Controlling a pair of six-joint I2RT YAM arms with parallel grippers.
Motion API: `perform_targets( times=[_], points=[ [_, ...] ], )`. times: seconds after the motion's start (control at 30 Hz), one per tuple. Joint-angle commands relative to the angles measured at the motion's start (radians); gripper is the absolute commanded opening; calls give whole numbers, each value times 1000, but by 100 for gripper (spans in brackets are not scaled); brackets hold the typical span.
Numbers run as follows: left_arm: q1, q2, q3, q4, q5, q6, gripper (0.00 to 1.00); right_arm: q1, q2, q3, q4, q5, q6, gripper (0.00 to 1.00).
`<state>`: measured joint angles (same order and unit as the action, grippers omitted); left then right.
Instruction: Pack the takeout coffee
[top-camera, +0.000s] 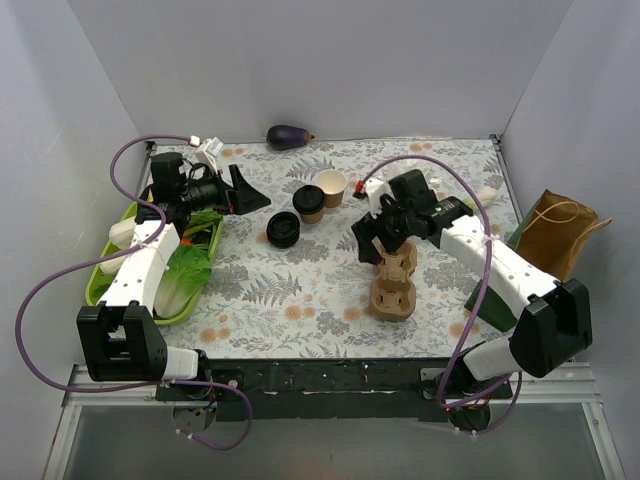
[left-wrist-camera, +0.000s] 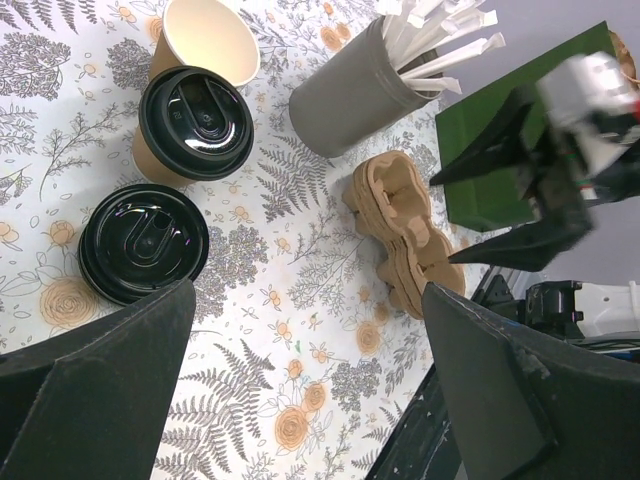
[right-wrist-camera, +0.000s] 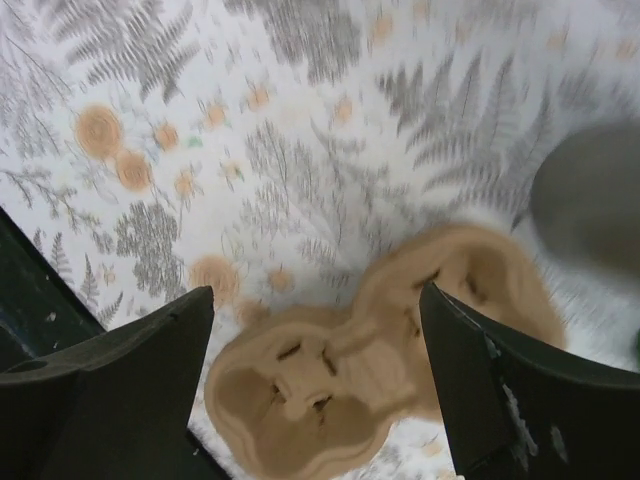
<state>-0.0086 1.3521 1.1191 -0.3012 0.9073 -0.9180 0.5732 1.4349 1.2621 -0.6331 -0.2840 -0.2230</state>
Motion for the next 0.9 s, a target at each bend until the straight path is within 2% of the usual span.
perform_targets(
  times=[0.0,0.1,0.17,0.6,0.87],
  points=[
    [4,-31,-8,34,21,-30,98,-99,-42,-168,-76,3,154,85],
    [4,-33,-15,33,19,-30,98,-156,-51,-210,-85,5,166,76],
    [4,-36,-18,28,18,-27,98,-176,-45,-213,-88,5,168,74],
    [4,-30,-28,30,12,-33,98,-216,-44,-239,-88,-26,201,70],
    [4,-25,-36,40,10,-45,98,-214,21,-218,-86,-46,215,70]
  ],
)
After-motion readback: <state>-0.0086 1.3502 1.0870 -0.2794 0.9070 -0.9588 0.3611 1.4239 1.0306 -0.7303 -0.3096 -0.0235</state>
